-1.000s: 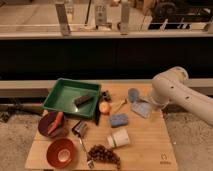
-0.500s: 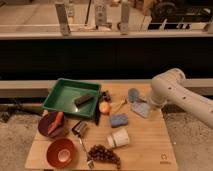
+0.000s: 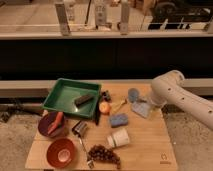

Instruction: Place towel in purple bowl

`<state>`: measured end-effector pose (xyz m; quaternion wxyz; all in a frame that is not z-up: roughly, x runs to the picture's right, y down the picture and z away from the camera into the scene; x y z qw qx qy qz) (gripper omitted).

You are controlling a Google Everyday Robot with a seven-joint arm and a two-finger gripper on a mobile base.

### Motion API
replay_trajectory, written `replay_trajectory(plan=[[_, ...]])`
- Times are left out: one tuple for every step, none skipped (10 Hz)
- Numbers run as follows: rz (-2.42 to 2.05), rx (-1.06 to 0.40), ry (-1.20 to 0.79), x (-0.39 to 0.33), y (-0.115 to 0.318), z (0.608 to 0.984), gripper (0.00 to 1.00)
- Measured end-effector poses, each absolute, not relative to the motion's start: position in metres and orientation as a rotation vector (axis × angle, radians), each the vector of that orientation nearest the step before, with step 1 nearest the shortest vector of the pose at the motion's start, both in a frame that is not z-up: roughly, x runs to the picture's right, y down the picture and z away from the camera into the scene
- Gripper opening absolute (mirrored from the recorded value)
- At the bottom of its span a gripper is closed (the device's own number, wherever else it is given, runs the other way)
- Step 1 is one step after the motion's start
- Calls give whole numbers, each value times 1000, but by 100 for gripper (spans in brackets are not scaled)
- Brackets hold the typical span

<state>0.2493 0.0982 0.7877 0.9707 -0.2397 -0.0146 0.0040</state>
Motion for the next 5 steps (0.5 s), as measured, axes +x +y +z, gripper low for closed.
replay_trajectory(plan=[[12,-482,-30,250,98,791,80],[18,-482,-32,251,99,795,80],[23,-480,-33,252,99,799,80],[29,-480,-33,253,99,803,80],[35,-479,-34,255,99,807,80]])
